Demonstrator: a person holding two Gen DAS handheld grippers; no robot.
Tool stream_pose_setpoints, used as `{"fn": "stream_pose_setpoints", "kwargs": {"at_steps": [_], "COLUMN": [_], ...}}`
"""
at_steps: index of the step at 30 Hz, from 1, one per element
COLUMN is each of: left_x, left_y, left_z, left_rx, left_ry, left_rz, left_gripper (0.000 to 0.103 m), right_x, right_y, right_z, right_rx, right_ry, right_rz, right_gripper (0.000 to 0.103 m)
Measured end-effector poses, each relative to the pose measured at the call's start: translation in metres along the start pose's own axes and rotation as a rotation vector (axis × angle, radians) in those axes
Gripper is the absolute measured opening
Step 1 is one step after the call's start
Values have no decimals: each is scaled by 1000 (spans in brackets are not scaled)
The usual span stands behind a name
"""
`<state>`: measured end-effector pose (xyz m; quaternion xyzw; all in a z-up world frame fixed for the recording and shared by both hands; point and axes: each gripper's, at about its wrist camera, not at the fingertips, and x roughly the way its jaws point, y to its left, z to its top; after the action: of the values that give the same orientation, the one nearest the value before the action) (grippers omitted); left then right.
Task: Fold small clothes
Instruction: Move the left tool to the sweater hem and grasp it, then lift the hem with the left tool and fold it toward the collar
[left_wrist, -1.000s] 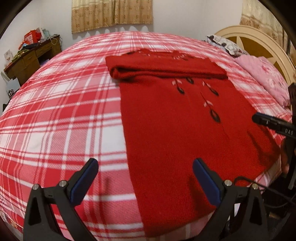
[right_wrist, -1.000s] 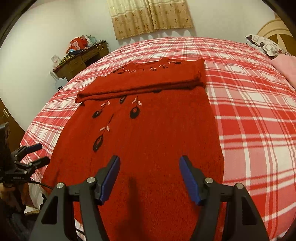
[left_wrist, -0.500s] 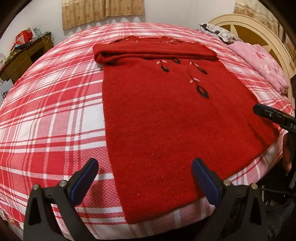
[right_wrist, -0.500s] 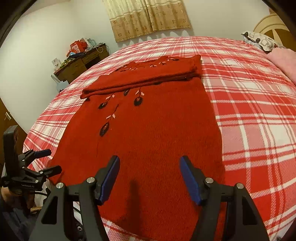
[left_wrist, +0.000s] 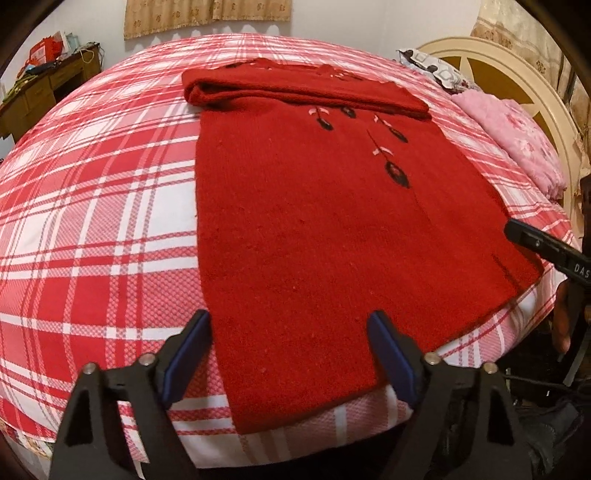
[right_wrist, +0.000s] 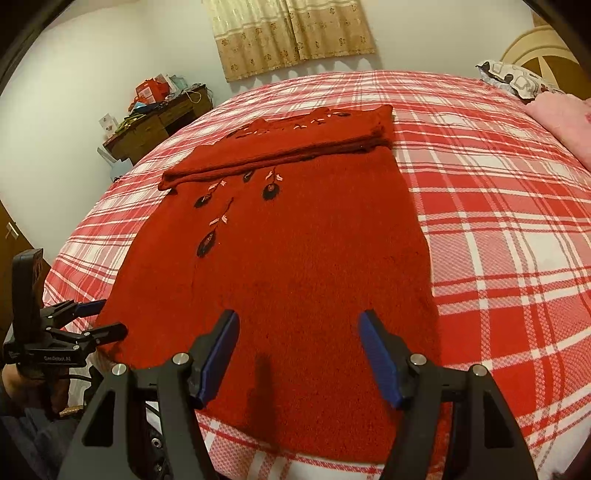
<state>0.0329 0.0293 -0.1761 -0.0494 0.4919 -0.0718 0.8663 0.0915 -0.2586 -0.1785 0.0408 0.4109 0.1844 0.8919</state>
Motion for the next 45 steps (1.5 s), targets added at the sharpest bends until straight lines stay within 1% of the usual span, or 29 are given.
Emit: {"fn": "stream_pose_setpoints", "kwargs": {"at_steps": [2, 6, 9, 12, 13, 14, 15, 16, 21, 22, 23, 24, 25, 26, 29, 33, 36, 38, 39, 40, 41, 42, 43, 44, 45], "left_x": [-2, -7, -8, -6, -7, -7, -7, -8, -8, -8, -9, -9, -8, -8, -8, -8, -7, -8, -8, -8, -9, -10, -12, -16, -19], "left_y": [3, 8, 3, 1, 2, 3, 3, 3, 2, 2, 2, 2, 2, 2, 3, 5, 7, 8, 8, 7, 7, 7, 8, 10, 11], "left_z": [-2, -5, -7, -7, -7, -7, -7, -7, -7, -7, -8, -8, -8, -9, -10, -10, -11, -12, -12, -12, -12, -12, -11, -10, -8], "left_rx": [-18, -49, -34, -27, -29, -30, -28, -27, -28, -27, -28, -29, -31, -32, -36, -48, -53, -54, -48, -42, -41, -42, -43, -44, -47], "left_ry": [2, 15, 19, 24, 22, 22, 27, 30, 27, 27, 24, 24, 27, 32, 36, 34, 34, 32, 30, 32, 32, 27, 15, -4, -21], "left_rz": [-21, -71, -89, -97, -101, -111, -126, -134, -120, -110, -96, -97, -96, -93, -107, -111, -128, -143, -151, -160, -166, -173, -175, -184, -187], "left_gripper": [76, 72, 69, 64, 57, 37, 24, 16, 17, 22, 23, 23, 26, 33, 40, 40, 40, 35, 33, 21, 14, 13, 11, 11, 11], "right_x": [-2, -6, -7, -7, -6, -7, -8, -9, -19, -21, -24, -25, -26, -27, -26, -30, -35, -33, -29, -27, -24, -23, -23, -22, -21], "right_y": [-1, -3, -4, -7, -8, -10, -11, -13, -20, -22, -23, -24, -25, -27, -27, -28, -32, -37, -39, -40, -40, -39, -38, -38, -39], "right_z": [-2, -5, -6, -8, -8, -9, -11, -12, -20, -21, -22, -23, -24, -25, -28, -29, -28, -29, -30, -31, -33, -34, -34, -34, -34], "right_rx": [0, 2, 3, 12, 14, 17, 21, 23, 35, 39, 42, 45, 48, 52, 53, 42, 43, 64, 75, 81, 86, 86, 85, 82, 89], "right_ry": [0, -2, -3, 3, 5, 7, 9, 11, 11, 11, 9, 8, 7, 10, 26, 17, -4, 8, 29, 42, 59, 64, 67, 74, 88], "right_rz": [-2, -10, -14, -13, -16, -19, -21, -23, -39, -39, -41, -44, -47, -46, -45, -62, -100, -100, -96, -94, -82, -69, -56, -35, -9], "right_gripper": [68, 68, 68, 68, 68, 68, 68, 68, 68, 68, 68, 68, 68, 68, 68, 68, 68, 68, 68, 68, 68, 68, 65, 48, 36]}}
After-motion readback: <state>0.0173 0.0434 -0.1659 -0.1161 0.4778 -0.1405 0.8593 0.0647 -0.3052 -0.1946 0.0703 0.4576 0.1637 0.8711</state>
